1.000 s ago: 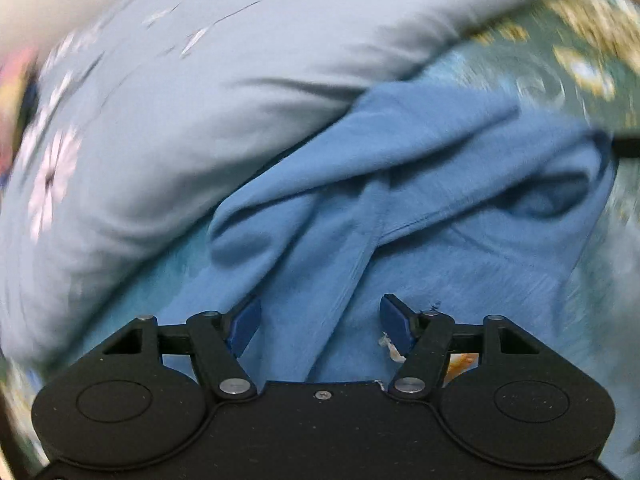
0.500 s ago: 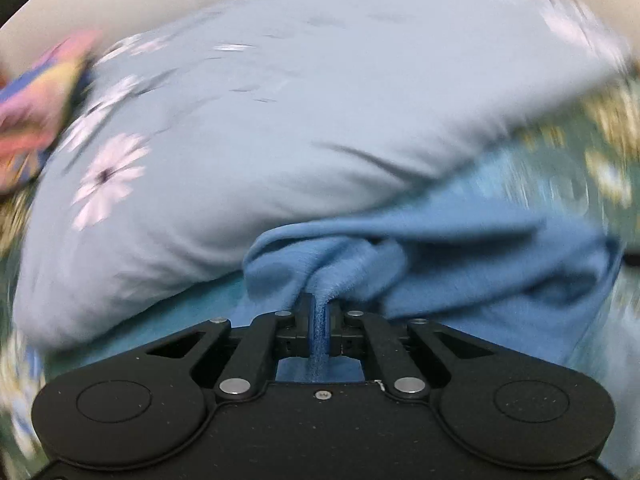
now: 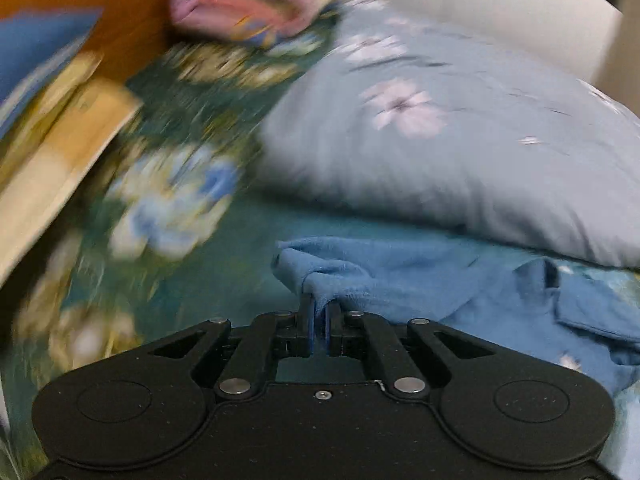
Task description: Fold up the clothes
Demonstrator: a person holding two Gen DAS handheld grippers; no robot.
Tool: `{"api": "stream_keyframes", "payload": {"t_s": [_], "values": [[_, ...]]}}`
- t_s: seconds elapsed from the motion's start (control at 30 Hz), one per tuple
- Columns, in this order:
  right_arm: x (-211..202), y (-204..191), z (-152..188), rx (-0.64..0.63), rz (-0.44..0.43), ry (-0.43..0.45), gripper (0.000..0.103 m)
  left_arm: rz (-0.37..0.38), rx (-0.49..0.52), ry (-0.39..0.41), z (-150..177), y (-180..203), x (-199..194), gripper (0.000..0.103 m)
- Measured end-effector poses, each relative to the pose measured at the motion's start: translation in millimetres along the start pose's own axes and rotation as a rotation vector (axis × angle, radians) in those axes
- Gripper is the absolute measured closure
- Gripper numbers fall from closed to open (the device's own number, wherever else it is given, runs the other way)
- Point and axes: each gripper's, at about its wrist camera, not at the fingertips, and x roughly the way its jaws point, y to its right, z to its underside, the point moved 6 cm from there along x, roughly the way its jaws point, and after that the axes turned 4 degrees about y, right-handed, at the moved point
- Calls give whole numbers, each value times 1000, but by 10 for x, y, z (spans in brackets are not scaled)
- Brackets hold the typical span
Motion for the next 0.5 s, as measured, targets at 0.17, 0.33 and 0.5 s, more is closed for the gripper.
{"api": "stream_keyframes", "payload": {"t_s": [0.17, 0.33, 0.5], "values": [[163, -397, 14, -149, -46, -35, 75, -32, -174, -115, 352, -349, 215, 98], [444, -849, 50, -408, -48, -55, 59, 9, -255, -171, 426, -349, 250, 92], [668, -1151, 142, -627, -35, -71, 55, 67, -235, -202, 446, -382, 115, 64]]}}
